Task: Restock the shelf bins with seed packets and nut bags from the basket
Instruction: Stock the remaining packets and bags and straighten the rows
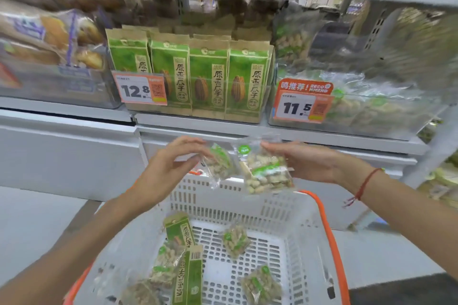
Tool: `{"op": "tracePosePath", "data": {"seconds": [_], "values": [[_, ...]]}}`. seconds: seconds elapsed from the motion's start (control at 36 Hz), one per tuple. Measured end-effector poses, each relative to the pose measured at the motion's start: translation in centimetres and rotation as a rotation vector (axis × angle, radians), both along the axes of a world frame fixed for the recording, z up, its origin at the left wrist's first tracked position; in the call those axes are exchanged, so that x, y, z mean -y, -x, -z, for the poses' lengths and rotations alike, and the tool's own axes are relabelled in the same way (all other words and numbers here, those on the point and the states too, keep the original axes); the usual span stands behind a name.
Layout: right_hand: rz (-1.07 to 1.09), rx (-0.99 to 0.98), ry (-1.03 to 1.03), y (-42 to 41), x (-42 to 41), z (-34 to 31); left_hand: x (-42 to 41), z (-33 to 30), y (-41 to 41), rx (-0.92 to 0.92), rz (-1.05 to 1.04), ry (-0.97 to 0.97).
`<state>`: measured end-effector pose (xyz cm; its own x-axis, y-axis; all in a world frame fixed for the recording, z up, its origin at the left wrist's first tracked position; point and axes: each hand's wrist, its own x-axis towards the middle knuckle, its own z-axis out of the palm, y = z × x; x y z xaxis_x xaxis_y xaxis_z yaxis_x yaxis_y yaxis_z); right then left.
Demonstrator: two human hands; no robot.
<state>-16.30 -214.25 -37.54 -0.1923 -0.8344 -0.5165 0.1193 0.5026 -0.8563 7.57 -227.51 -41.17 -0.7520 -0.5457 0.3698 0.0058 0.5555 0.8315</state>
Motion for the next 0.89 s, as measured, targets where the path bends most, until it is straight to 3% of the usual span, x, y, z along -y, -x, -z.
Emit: {"op": "tracePosePath", "data": {"seconds": [0.19, 0.25, 0.36, 0.44, 0.56, 0.64, 0.75, 0.89], "values": [[-0.002, 0.422, 0.140, -1.2, -1.3, -1.9, -3.6, -2.7, 2.4, -0.299, -0.216, -0.027], [0.048, 0.469, 0.217, -1.7, -1.4, -2.3, -4.2, -3.0, 3.4, -0.317, -0.235, -0.132], [0.216, 0.347, 0.301, -1.4, -1.3, -2.8, -4.5, -4.1, 4.9, -0.407, -0.159, -0.624], [0.270, 0.260, 0.341, -0.9, -1.3, -3.7, -3.8, -5.1, 5.4, -0.400, -0.163, -0.838], [0.227, 0.128, 0.408, -0.4, -1.0, -4.6, -3.0, -6.0, 5.5, -0.084, -0.047, -0.841], [0.179, -0.073, 0.409, -0.5, -0.6, -4.0, -2.9, -6.1, 5.7, 0.051, 0.025, -0.727], [0.202, -0.403, 0.466, -1.0, -0.8, -3.7, -2.8, -6.2, 7.4, 0.030, -0.089, -0.549], [0.348, -0.452, 0.590, -1.3, -1.3, -5.0, -4.0, -7.0, 9.8, -0.108, -0.021, -0.823]]}}
